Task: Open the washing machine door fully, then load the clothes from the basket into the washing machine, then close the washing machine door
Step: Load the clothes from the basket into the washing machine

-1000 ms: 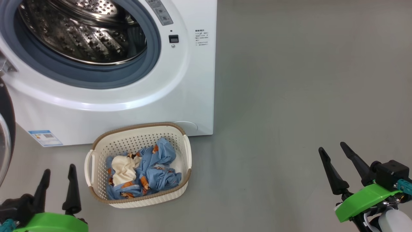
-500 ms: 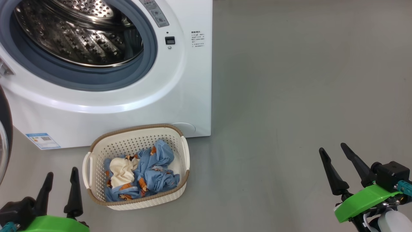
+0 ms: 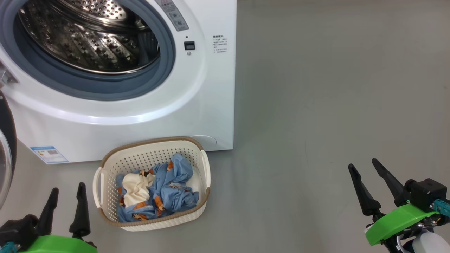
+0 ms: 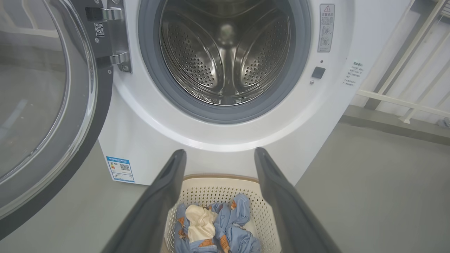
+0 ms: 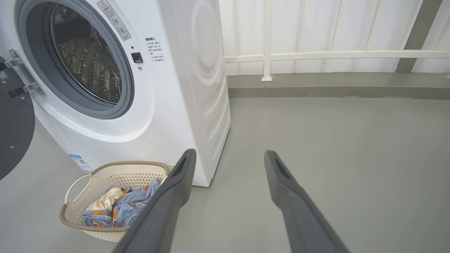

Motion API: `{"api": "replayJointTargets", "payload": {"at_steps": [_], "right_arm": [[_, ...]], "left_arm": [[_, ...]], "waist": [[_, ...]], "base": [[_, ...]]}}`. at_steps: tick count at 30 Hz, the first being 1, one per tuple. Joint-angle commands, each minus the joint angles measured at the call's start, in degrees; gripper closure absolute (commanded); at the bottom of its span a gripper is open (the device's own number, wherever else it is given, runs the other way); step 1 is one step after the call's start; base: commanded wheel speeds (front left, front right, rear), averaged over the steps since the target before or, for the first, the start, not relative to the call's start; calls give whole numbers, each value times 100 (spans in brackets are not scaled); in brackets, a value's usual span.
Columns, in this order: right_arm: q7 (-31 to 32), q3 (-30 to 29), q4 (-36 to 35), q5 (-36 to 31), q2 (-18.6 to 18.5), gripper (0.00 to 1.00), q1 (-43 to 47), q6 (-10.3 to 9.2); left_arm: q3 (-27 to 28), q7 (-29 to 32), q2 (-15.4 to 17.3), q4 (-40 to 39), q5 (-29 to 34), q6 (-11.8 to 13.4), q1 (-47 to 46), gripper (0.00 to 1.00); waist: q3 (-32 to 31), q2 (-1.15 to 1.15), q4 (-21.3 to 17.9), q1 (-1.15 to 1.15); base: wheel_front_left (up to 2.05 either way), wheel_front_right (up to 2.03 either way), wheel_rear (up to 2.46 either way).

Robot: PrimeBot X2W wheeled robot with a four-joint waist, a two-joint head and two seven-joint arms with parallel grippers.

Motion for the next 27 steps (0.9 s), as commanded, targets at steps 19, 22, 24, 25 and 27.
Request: {"api": "replayJointTargets", "payload": {"at_steps": [19,22,24,25,27], "right_arm": [[-70,117,-181,-17,-33,0,-57,9],[-70,112,-187,-19,-27,0,-64,9],[-70,105,-188,-20,-20,0,-73,9],[-70,106,-188,-22,-16,0,-79,9],[-70,104,-190,-24,-7,0,-90,9]], "left_arm": [[102,-37,188,-99,12,-9,-278,0],[81,-37,165,-114,37,-9,-287,0],[63,-37,157,-121,54,-9,-285,0],[54,-37,153,-122,66,-9,-282,0],[38,-37,137,-120,80,-9,-280,0]], "waist": [[166,0,-33,0],[183,0,-25,0],[194,0,-23,0],[205,0,-22,0],[220,0,-18,0]], "base": [[65,-113,48],[4,-4,0],[0,0,0],[0,0,0],[0,0,0]]}}
